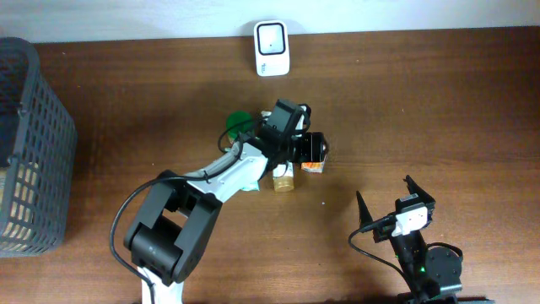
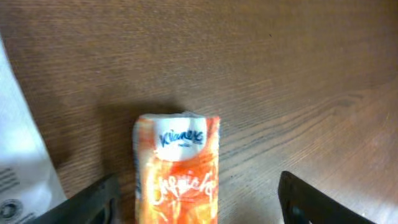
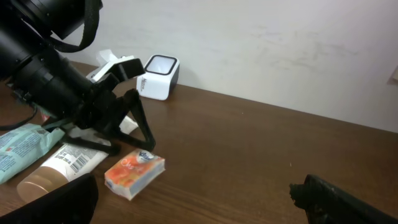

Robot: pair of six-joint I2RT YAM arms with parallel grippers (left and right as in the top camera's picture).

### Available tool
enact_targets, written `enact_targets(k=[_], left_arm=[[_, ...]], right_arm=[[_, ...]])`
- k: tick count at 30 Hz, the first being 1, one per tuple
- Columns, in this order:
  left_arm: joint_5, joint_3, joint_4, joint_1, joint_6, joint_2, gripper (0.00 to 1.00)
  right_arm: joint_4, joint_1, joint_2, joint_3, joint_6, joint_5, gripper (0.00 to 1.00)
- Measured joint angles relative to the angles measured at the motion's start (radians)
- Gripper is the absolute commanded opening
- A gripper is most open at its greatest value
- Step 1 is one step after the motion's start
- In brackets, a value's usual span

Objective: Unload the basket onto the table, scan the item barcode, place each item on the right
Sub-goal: 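Carry the Kleenex pack out and set it right of the tube, then reach the left gripper into the basket and grasp the beige bag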

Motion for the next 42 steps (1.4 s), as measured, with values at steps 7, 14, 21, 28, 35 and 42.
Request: enact_targets(k=[7,14,21,28,35,42], left_arm=[[0.03,0.0,-0.031,0.005,0.063,-0.015,0.84],[0.043,-0.003,-0.144,0.167,0.163,-0.257,0.89],[0.082,-0.003,-0.182,0.401,0.238,-0.559,0.85],[-0.09,-0.003,-0.247,0.659,0.326,-0.82,0.99],[-0.243,-0.003,-0.166,1.149,0.353,-0.883,1.0],[-0.26,0.001,-0.136,1.439,0.364,-0.763,0.98]], right_arm=[[0.0,0.0,0.0,0.0,0.0,0.0,0.98],[0.0,0.0,0.0,0.0,0.0,0.0,0.98],[0.0,0.0,0.0,0.0,0.0,0.0,0.98],[0.0,0.0,0.0,0.0,0.0,0.0,0.98],[0.0,0.0,0.0,0.0,0.0,0.0,0.98],[0.0,0.0,0.0,0.0,0.0,0.0,0.98]])
